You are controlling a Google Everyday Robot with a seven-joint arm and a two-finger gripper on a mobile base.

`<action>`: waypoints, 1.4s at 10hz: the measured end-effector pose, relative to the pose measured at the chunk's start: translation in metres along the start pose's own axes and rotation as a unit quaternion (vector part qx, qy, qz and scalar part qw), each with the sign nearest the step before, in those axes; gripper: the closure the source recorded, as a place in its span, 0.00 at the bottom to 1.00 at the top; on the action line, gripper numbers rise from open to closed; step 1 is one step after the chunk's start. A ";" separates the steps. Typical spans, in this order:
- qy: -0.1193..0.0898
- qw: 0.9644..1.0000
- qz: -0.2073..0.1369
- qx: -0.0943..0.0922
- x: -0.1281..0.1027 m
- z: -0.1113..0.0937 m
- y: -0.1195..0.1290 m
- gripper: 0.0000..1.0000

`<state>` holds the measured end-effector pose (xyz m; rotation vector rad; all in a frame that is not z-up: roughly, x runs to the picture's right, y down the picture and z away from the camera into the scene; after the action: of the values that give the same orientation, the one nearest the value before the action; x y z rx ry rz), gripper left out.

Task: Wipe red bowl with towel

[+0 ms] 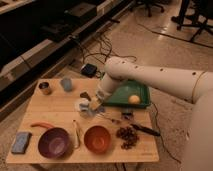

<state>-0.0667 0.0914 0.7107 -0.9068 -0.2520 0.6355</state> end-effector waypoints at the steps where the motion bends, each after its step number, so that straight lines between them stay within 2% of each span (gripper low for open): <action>1: 0.012 1.000 -0.008 -0.006 0.006 0.010 0.007 1.00; 4: 0.033 0.999 -0.028 -0.016 0.025 0.027 0.028 1.00; 7: 0.038 0.998 -0.032 -0.031 0.042 0.029 0.034 1.00; 8: 0.048 0.997 -0.035 -0.040 0.058 0.030 0.039 1.00; 10: 0.066 0.996 -0.046 -0.050 0.070 0.047 0.055 1.00; 12: 0.078 0.994 -0.053 -0.049 0.075 0.057 0.068 1.00; 14: 0.079 0.995 -0.044 -0.044 0.087 0.050 0.068 1.00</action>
<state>-0.0485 0.2078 0.6823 -1.0204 -0.1781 0.4702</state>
